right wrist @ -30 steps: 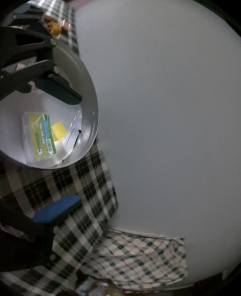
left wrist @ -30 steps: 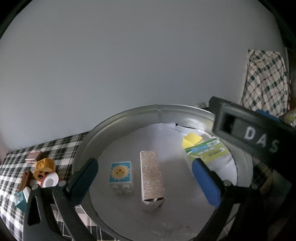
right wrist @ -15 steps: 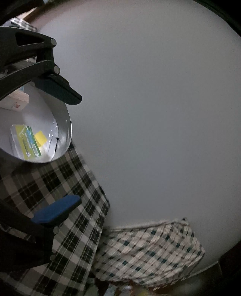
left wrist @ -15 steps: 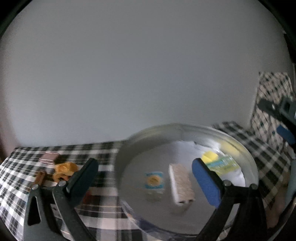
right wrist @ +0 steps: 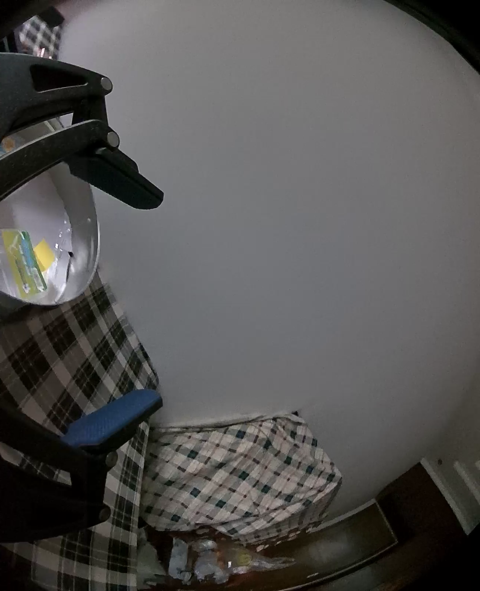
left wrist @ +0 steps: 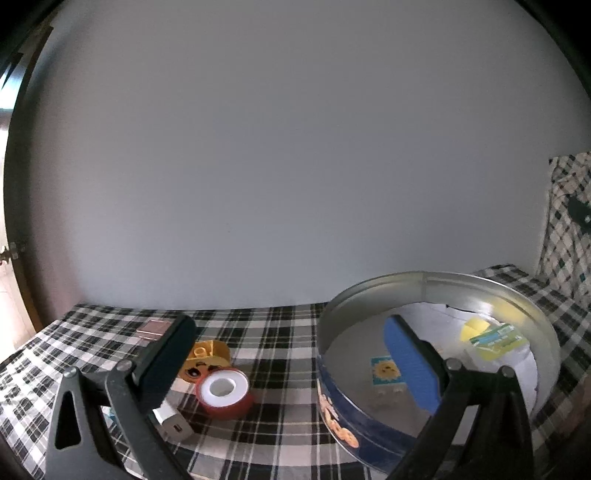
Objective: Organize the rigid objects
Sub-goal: 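Move both tools away from the tin toward the remaining items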
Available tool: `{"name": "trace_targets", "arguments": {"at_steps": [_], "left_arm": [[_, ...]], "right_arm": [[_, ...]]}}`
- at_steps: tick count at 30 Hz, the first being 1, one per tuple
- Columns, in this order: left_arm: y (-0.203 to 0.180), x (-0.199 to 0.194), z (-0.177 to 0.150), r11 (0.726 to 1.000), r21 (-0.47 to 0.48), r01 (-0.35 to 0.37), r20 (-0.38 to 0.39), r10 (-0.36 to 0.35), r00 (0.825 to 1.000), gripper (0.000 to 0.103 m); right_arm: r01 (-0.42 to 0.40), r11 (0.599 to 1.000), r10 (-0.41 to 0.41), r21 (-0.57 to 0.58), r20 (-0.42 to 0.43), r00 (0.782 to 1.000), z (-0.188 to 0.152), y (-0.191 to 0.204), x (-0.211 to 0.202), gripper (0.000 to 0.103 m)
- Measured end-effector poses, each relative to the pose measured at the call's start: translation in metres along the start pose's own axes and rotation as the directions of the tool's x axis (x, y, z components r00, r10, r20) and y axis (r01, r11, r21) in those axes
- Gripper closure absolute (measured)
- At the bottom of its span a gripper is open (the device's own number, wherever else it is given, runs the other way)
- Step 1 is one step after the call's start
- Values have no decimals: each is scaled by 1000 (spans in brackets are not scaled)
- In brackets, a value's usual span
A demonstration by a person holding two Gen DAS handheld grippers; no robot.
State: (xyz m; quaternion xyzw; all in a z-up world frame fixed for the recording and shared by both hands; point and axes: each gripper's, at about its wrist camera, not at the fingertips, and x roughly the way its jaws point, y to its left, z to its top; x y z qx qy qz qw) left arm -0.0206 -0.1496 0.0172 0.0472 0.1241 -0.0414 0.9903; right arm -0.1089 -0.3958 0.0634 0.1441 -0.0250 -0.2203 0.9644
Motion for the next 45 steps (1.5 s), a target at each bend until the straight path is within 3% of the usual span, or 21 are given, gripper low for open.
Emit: {"name": "trace_targets", "arguments": {"at_steps": [8,17,30,45], "left_arm": [[8,0,-4,999,-39,10,-47,-12,999,1],[18,-6,-9,999,-25,35,-74,-37,997,1],[45,-8,-13,999,-24,32,-91,-34,995,1],[96,0,-18,999,-49,3,-135,-9,991,1]], "right_arm": [[-22,993,19,-120,-24,1000,-15,27,-8,3],[11,997,-13,-82,-23,1000,-15,24,-26,3],[-37,992,35,-124,-23,999,-20,48,-53,3],[-165,975,142,-149,-153,978,-43,112,-68,3]]}}
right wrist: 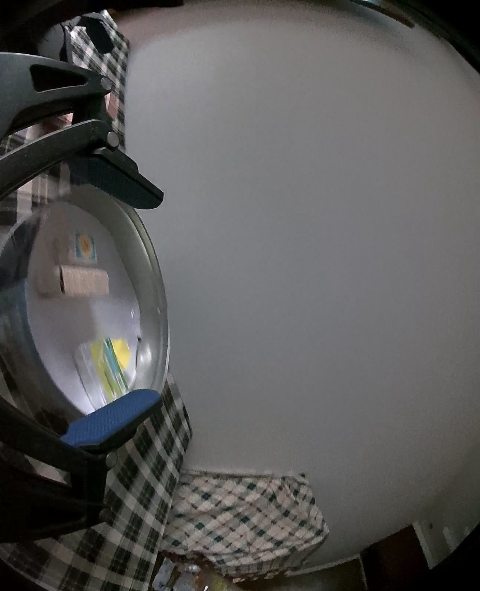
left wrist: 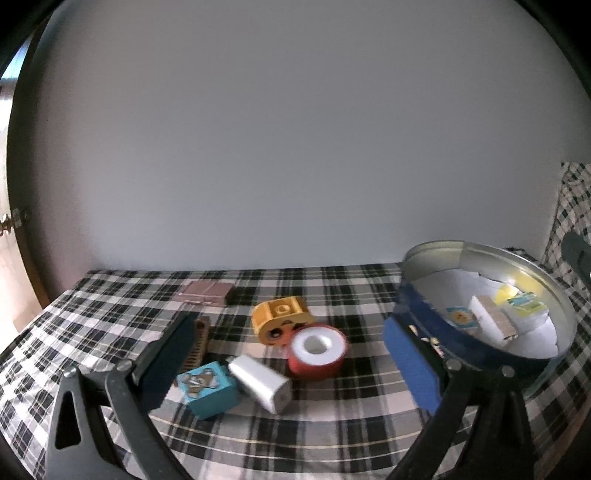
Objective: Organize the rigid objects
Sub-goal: 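Move both tools away from the tin toward the remaining items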
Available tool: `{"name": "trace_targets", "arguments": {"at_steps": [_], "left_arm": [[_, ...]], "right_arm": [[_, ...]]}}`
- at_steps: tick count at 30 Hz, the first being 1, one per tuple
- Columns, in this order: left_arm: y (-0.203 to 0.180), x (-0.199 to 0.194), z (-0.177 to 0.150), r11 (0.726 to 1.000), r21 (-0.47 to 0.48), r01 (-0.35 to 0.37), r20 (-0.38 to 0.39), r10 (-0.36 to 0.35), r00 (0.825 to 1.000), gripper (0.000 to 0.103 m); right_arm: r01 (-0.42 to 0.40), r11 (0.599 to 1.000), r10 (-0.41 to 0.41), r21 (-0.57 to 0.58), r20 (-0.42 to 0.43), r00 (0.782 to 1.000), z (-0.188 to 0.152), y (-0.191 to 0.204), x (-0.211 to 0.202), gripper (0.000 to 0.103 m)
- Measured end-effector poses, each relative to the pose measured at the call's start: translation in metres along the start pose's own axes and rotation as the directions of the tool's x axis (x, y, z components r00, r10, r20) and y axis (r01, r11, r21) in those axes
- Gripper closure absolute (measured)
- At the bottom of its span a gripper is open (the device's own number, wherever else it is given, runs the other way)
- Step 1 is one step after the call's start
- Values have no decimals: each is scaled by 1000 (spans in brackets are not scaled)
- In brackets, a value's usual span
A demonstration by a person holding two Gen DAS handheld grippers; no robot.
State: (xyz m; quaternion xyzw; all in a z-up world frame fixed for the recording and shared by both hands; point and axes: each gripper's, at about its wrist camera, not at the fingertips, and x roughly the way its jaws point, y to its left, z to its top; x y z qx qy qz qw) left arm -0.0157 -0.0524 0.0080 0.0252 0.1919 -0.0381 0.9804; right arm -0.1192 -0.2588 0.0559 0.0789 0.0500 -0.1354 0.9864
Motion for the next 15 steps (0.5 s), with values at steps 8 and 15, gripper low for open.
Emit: {"name": "trace_targets", "arguments": {"at_steps": [8,15], "left_arm": [[36,13,-1,999,-25,-35,-49,34,998,1],[77,27,-4,995,-60,-75,-114,67,991,1]], "right_arm": [[-83,996,80,-30,-86,993,-9,36,6,3],[-179,982,164,-62,-198,966,-20,64,15,3]]}}
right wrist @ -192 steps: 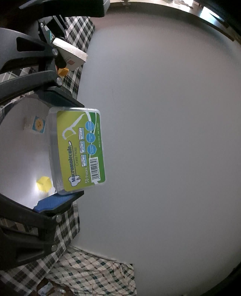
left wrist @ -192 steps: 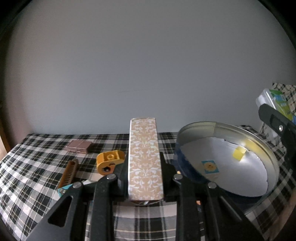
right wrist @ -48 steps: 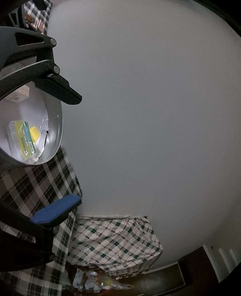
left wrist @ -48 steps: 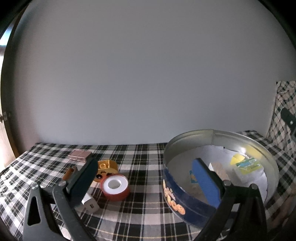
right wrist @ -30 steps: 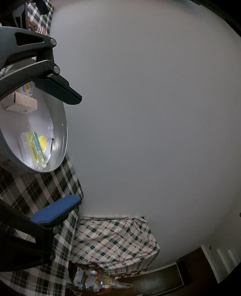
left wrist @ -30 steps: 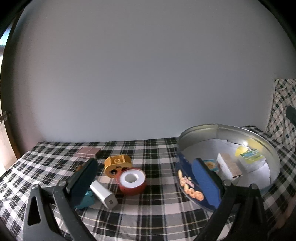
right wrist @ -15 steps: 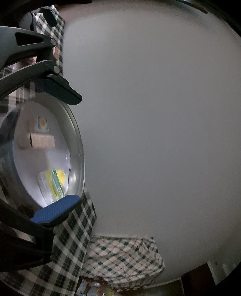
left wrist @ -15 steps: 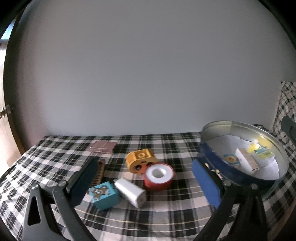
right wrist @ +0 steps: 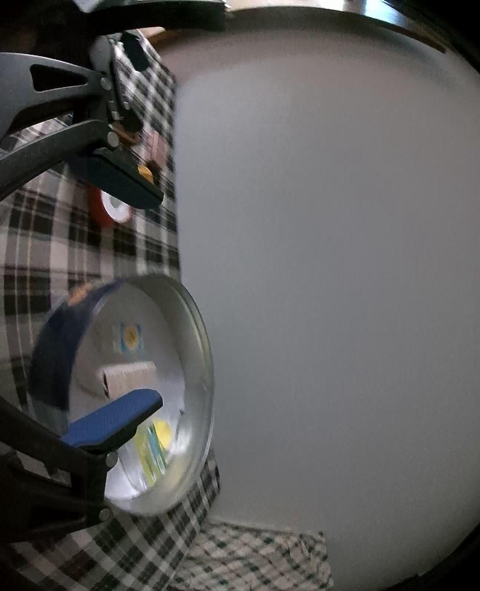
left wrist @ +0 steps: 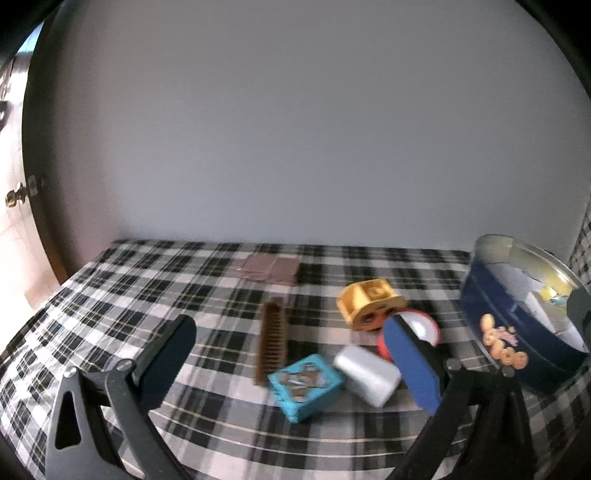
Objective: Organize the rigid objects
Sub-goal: 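Move both tools away from the tin toward the remaining items, then grasp the teal bear block with the left tool while the right tool grasps the white charger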
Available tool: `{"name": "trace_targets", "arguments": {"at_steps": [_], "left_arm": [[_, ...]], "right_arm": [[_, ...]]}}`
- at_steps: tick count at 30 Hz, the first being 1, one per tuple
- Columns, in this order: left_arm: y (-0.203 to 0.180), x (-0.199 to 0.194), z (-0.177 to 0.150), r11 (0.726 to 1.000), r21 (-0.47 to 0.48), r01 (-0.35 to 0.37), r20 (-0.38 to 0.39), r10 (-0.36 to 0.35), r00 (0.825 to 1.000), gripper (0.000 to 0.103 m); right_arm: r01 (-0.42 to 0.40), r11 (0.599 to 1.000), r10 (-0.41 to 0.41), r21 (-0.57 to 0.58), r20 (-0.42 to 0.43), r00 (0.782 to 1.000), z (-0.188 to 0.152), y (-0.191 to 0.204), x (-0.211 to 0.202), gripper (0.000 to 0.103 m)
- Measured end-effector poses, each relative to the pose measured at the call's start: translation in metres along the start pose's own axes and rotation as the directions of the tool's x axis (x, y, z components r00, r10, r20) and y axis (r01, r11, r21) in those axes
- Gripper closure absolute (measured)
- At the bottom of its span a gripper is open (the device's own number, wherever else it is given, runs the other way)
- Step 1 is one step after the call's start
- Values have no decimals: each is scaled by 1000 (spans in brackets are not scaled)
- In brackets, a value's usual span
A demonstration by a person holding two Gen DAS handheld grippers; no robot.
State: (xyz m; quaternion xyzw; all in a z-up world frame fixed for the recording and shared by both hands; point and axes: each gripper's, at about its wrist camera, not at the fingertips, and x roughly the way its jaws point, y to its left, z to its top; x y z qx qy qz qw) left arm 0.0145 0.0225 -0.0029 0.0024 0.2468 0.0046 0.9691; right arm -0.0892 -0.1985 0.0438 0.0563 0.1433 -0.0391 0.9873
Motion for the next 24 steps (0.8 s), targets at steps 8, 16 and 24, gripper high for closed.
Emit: {"name": "trace_targets", "arguments": {"at_steps": [8,16,24], "left_arm": [[55,25,3,995,-67,-75,-92,68,993,1],[88,33,6,986,-91,-143,-111,133,985,1],[96,36,11,992,-68,-108,-120,99,988,1]], "right_arm": [[-122,988,112,-92,-101,989,-6,37,17,4],[-229,967,194,-109,-266,944,-15,74,43,21],[-343,937,269,-69,-485,832,-34,103,87,53]]}}
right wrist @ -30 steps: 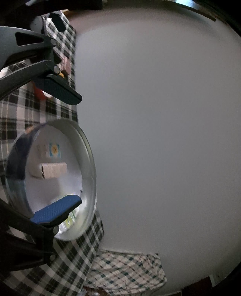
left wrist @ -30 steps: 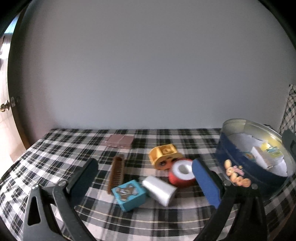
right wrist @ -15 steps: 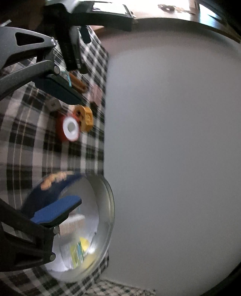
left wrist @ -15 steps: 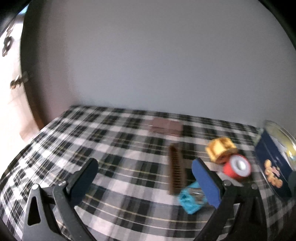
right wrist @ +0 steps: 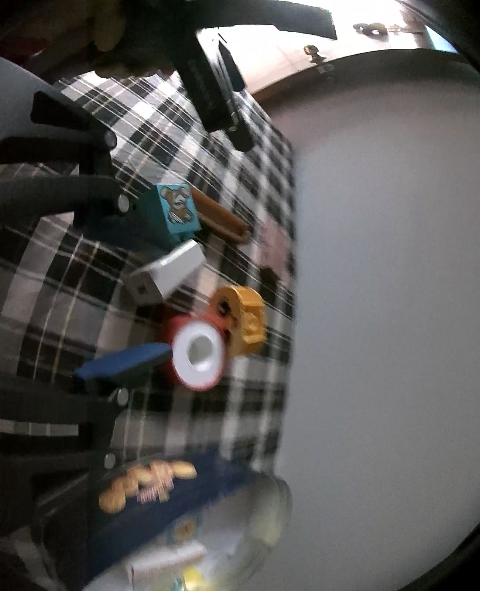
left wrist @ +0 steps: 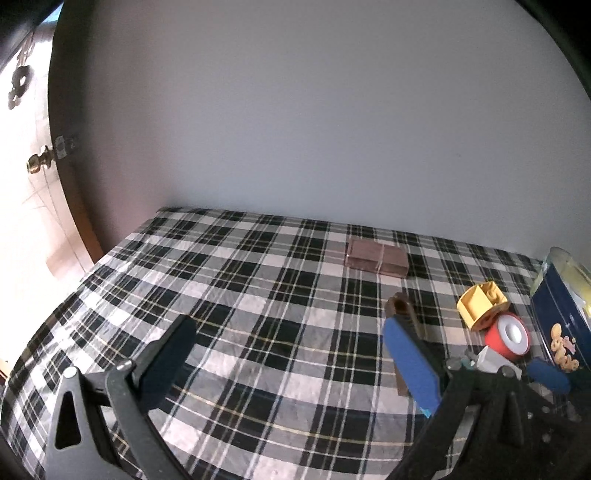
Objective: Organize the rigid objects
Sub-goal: 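Grasp the teal bear block with the left tool while the right tool grasps the white charger, then lift and carry the bear block and white charger over the tin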
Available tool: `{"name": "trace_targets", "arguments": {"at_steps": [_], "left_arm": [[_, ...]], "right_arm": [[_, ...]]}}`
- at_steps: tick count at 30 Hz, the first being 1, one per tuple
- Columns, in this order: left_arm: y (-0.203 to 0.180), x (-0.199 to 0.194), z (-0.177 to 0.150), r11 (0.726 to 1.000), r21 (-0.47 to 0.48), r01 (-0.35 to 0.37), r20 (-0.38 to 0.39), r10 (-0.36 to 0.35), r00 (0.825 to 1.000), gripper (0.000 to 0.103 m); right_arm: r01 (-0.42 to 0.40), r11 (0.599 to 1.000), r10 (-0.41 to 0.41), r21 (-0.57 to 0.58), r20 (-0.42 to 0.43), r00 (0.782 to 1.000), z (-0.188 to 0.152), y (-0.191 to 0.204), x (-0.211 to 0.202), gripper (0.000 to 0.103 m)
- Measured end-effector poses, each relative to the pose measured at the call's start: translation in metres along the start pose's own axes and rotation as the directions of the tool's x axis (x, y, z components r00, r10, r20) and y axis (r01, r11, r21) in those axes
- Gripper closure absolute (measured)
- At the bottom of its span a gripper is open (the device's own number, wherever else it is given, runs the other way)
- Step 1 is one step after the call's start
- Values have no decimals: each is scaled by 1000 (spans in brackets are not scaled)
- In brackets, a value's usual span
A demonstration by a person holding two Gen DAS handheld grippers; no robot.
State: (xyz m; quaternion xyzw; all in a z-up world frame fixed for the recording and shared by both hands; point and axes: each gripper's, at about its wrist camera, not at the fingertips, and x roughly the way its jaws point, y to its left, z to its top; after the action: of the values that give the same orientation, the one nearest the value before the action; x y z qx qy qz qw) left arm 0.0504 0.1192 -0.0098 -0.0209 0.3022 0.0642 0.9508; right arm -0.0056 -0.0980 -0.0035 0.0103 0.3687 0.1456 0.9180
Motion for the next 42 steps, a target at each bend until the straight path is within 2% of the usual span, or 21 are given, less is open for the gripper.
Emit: {"name": "trace_targets", "arguments": {"at_steps": [5,9,13,16,18,22,24,26,28,29,32,35,37,38,42], "left_arm": [[-1,1,2,997,58,56,-23,-54,998,1],[-10,1,0,987,121,101,-50,-96,994,1],[-21,-1,-3,966,174,193,-79,-181,980,1],[-30,-8,-6,947,218,238,-70,-228,971,1],[-34,-9,-7,932,225,285,-83,-273,958,3],[-42,-11,-12,891,214,401,-133,-380,915,15],[-49,-12,-15,871,222,437,-150,-413,899,25],[-59,-14,-18,837,230,496,-179,-465,867,28],[-66,-13,-21,823,245,512,-201,-473,858,28],[-73,-11,-24,820,265,506,-214,-462,861,32],[-86,-1,-32,816,274,508,-270,-442,855,54],[-96,10,-37,821,283,496,-306,-412,858,56],[-99,11,-38,818,271,507,-319,-421,849,71],[-102,14,-38,819,255,513,-330,-425,843,72],[-104,18,-39,833,226,506,-339,-419,842,73]], "right_arm": [[-28,1000,29,3,-45,999,6,4,21,55],[-54,999,54,2,-107,993,10,9,38,67],[-94,995,96,24,-138,986,12,11,50,79],[-115,993,119,36,-130,984,11,10,47,79],[-122,991,127,51,-97,987,9,6,38,79],[-84,996,84,11,-30,996,2,2,10,79],[-60,998,60,-8,0,998,-3,0,-3,79],[-48,999,48,-12,17,999,-8,-7,-15,79],[-51,999,51,-1,25,998,-14,-17,-26,79],[-52,999,51,4,29,998,-16,-21,-30,79],[-49,999,48,20,37,998,-20,-32,-39,79],[-64,998,64,23,32,997,-19,-34,-37,79],[-69,997,68,20,32,997,-18,-32,-37,79],[-73,997,72,14,34,997,-18,-31,-38,79],[-73,997,72,13,40,997,-19,-31,-39,79]]}}
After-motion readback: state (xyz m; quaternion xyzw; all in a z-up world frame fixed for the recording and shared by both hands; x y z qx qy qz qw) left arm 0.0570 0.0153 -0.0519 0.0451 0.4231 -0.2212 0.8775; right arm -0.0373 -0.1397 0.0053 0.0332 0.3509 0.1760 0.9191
